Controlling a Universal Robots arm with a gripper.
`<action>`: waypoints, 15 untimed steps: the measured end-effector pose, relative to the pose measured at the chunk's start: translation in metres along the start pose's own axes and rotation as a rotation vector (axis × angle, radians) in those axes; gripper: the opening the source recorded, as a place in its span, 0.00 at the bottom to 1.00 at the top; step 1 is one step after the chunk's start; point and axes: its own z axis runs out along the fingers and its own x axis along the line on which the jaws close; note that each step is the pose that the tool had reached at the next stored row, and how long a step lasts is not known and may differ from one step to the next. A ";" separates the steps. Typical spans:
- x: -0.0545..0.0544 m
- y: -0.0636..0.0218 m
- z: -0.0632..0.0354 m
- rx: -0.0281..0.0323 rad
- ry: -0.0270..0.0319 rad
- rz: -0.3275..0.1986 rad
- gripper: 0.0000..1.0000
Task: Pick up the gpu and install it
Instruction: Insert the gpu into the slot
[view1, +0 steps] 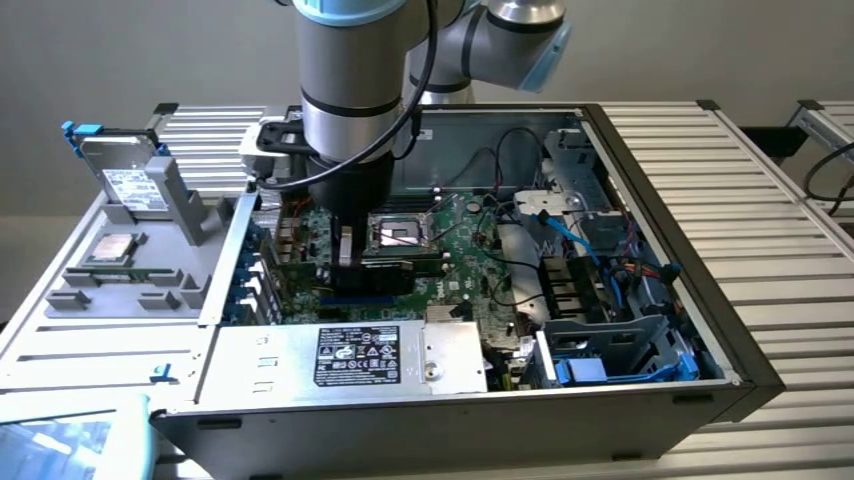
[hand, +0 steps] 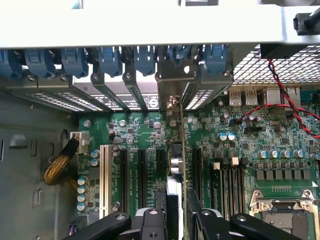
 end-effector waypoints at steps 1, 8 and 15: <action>0.000 0.0000 0.0000 -0.0001 0.0001 0.000 0.27; 0.000 -0.0003 0.0024 0.0001 -0.0001 0.000 0.27; -0.001 0.0000 0.0027 0.0000 0.0001 0.000 0.27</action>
